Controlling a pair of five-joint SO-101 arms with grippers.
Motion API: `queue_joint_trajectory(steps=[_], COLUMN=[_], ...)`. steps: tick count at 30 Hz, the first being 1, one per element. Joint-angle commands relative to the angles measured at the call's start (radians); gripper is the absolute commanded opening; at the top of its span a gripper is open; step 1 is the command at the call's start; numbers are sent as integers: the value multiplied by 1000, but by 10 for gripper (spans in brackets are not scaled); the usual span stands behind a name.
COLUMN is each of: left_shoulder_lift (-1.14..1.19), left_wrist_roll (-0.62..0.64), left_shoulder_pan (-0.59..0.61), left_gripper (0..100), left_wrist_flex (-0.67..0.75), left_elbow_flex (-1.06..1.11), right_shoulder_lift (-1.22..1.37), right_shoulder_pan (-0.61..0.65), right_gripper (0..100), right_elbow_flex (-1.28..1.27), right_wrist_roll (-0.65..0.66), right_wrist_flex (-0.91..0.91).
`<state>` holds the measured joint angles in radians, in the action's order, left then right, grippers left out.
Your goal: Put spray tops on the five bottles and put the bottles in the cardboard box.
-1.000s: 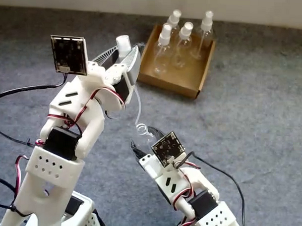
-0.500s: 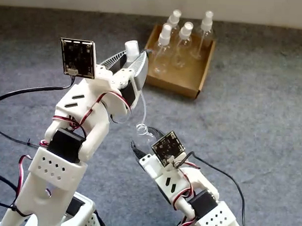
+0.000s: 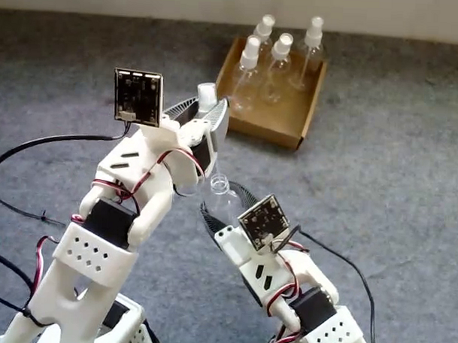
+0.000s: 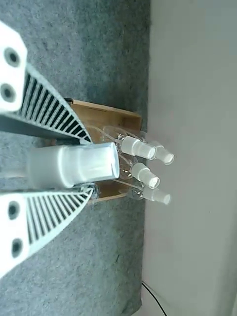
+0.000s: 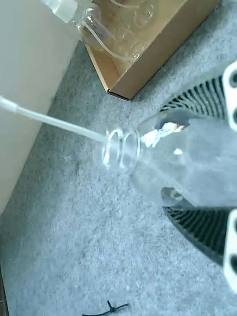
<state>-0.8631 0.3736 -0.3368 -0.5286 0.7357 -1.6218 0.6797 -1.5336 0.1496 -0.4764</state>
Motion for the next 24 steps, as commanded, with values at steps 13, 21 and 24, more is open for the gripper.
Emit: queue_joint_trajectory(steps=[13, 21, 24], left_shoulder_lift=[-257, -259, -255], left_wrist_roll=[9, 6, 5], left_shoulder_pan=[-137, -99, -101], left_gripper=[4, 4, 4], left_wrist_flex=[-164, -192, -193], left_elbow_flex=[-7, -4, -4], right_shoulder_lift=[222, 371, 371], right_shoulder_pan=[-36, -35, -45], right_gripper=[3, 3, 3], right_elbow_flex=[278, 418, 420], right_wrist_roll=[-74, -80, -75], right_wrist_flex=[31, 47, 102])
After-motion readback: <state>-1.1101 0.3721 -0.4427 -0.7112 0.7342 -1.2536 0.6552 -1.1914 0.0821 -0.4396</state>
